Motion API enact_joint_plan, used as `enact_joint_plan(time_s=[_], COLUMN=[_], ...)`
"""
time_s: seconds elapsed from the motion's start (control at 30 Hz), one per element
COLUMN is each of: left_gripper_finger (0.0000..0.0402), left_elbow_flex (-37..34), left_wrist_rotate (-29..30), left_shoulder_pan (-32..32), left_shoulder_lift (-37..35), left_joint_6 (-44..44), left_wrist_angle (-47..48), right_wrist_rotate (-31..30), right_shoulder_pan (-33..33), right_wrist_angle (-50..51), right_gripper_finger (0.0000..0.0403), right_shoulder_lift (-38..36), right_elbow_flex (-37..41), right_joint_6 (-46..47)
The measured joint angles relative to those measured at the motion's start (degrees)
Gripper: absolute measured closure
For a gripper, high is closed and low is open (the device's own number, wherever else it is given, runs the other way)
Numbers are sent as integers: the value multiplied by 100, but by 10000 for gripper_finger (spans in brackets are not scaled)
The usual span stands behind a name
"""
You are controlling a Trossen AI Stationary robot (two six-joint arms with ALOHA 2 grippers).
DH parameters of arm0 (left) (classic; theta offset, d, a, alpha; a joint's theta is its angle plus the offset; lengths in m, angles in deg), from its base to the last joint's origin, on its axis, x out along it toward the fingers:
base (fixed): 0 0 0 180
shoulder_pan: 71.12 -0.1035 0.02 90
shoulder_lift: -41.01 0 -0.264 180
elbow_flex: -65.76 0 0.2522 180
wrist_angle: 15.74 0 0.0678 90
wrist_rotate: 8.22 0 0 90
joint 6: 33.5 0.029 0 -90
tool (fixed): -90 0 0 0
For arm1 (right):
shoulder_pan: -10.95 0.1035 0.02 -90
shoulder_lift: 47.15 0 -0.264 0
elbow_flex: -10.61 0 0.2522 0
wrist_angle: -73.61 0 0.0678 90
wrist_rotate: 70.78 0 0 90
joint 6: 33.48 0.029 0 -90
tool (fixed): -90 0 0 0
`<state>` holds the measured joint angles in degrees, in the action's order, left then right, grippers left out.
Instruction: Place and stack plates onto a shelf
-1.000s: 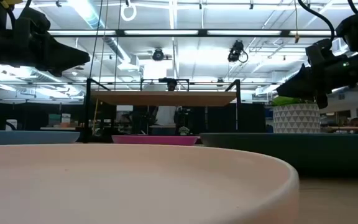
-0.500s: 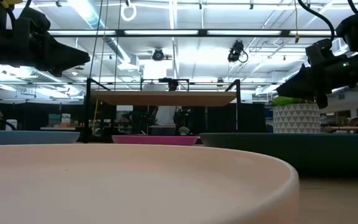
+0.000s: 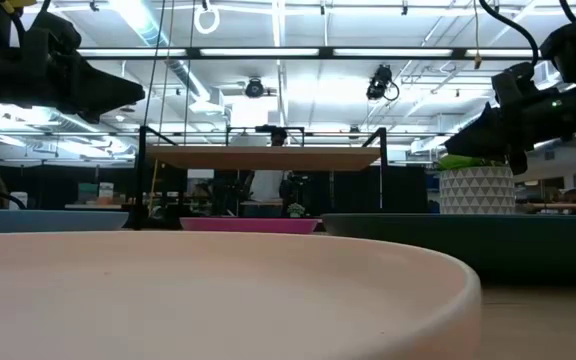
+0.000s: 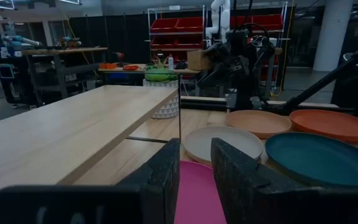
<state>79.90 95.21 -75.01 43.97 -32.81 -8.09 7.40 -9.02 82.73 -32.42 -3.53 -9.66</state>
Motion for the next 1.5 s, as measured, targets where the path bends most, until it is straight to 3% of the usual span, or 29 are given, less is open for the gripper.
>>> enact_joint_plan(time_s=[0.57,0.77,0.97,1.17,1.23,1.37,1.43,1.5], left_gripper_finger=[303,303,303,303,303,303,303,303], left_elbow_flex=[0,-2,-2,-2,-2,-1,23,170], left_wrist_rotate=[0,4,4,2,2,66,347,568], left_shoulder_pan=[-1,-7,-8,-8,-8,-8,-8,-10], left_shoulder_lift=[0,2,0,0,2,1,1,94], left_joint_6=[-12,-1789,-3457,-3651,-3765,-4097,-4633,-4792], left_wrist_angle=[-114,-1190,-2468,-3256,-3462,-3734,-3732,-3628], right_wrist_rotate=[0,-223,-161,1065,1089,583,493,908], right_shoulder_pan=[2,-4,-11,5,18,48,35,19], right_wrist_angle=[-2,-188,-2039,-3059,-3471,-4361,-4245,-3478], right_gripper_finger=[312,312,312,312,312,312,313,317], right_shoulder_lift=[-1,2,14,21,33,57,73,126], right_elbow_flex=[0,0,0,0,0,-3,-128,-453], right_joint_6=[0,-499,1449,1770,2200,3268,3549,3495])
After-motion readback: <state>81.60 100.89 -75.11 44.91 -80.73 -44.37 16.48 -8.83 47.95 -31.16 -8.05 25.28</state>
